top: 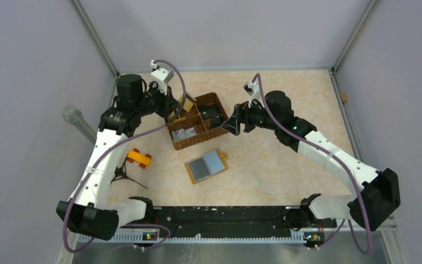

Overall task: Put the credit cards into the card holder
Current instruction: Pick up the credit card from the storage box.

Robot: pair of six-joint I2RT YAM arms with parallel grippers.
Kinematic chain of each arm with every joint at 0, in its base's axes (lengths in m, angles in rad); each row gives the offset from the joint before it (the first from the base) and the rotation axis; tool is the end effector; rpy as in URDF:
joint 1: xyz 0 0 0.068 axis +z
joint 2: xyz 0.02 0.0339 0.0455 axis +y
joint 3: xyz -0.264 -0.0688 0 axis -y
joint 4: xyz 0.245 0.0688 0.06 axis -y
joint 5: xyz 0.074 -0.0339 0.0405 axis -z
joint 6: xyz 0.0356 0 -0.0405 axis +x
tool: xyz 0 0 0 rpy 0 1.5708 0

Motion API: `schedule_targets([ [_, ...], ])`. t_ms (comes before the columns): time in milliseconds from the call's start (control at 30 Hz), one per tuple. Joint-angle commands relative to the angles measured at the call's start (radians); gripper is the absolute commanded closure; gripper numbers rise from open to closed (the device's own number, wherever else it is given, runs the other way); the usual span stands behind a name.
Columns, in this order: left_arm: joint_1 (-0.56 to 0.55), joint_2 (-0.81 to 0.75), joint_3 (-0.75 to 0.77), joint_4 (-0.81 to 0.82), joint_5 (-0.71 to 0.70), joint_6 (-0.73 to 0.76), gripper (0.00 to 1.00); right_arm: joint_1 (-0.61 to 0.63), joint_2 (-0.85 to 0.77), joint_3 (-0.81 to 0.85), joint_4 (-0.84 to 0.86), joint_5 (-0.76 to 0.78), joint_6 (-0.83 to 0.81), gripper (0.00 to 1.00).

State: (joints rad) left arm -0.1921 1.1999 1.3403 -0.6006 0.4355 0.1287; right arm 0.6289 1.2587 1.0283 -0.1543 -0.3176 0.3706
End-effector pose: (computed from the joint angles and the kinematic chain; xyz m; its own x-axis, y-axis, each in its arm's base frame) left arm 0.2462 -0.0632 0.4060 -0.3625 0.1891 -0.9126 0.5956 0.8002 -0.0708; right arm 0.2289 0.1802 0.3267 -0.5701 0.0108 -0.8215 -0.6292 0.6373 0.4449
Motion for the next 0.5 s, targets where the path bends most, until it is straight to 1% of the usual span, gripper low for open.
schedule_targets([
  [0, -0.049, -0.022, -0.067, -0.034, 0.291, -0.098, 1.00, -0.011, -0.040, 0.090, 0.000, -0.233, -0.136, 0.26],
  [67, -0.067, -0.039, -0.103, -0.031, 0.409, -0.125, 1.00, -0.010, -0.043, 0.118, -0.022, -0.296, -0.157, 0.25],
  [167, -0.104, -0.061, -0.149, -0.021, 0.524, -0.178, 1.00, -0.010, -0.045, 0.128, -0.018, -0.385, -0.154, 0.25],
  [300, -0.119, -0.074, -0.178, -0.034, 0.621, -0.191, 1.00, -0.011, -0.030, 0.128, -0.016, -0.477, -0.151, 0.25],
  [400, -0.121, -0.080, -0.187, -0.038, 0.670, -0.194, 1.00, -0.009, -0.001, 0.119, 0.019, -0.580, -0.113, 0.27],
  [467, -0.122, -0.082, -0.190, -0.038, 0.690, -0.193, 1.00, 0.005, 0.019, 0.114, 0.039, -0.621, -0.095, 0.31],
])
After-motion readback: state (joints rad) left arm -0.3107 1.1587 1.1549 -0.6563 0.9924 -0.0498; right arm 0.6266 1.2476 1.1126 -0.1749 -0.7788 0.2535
